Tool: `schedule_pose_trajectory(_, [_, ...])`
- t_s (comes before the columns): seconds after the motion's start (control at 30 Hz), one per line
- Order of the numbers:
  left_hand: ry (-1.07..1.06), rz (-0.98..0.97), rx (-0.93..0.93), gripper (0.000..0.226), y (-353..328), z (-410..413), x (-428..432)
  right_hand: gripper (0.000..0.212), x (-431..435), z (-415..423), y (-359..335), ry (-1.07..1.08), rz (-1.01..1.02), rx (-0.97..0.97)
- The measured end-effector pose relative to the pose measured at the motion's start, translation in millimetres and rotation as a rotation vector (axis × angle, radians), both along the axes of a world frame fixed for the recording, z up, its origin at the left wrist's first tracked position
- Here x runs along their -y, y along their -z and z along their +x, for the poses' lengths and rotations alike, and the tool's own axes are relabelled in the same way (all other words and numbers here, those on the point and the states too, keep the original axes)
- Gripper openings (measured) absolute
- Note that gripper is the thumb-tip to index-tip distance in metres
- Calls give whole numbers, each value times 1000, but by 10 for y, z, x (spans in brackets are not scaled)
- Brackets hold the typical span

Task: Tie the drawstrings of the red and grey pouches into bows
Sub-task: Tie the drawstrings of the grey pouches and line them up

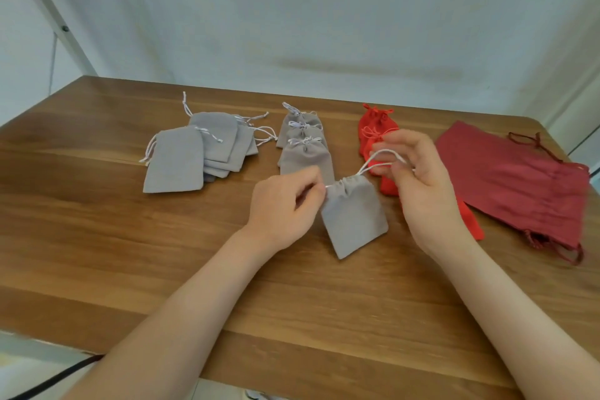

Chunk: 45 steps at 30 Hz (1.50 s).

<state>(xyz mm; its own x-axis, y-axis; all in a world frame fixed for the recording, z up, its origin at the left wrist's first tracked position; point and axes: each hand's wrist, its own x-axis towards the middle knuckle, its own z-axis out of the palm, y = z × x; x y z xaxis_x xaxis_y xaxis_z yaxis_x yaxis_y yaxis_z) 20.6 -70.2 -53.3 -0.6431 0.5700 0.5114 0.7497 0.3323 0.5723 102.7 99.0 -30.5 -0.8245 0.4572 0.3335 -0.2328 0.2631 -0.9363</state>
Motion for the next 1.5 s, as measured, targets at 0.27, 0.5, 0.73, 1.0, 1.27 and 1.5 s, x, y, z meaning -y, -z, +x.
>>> schedule_pose_trajectory(0.27, [99,28,-21,17,8,19,-59,20,107,22,59,-326,350,276])
schedule_pose_trajectory(0.5, [4,51,135,41,-9,0,-73,8,90,27,63,-236,546,249])
schedule_pose_trajectory(0.73, [251,139,708,25,-161,-31,-72,13,93,4,121,-287,669,280])
schedule_pose_trajectory(1.0, [78,90,469,6,-82,59,-153,26,116,13,36,-339,288,255])
schedule_pose_trajectory(1.27, [-34,172,545,14,-83,99,-197,2,194,-6,97,-212,240,228])
schedule_pose_trajectory(1.5, [77,187,622,24,-97,120,-194,11,229,-7,135,-35,264,152])
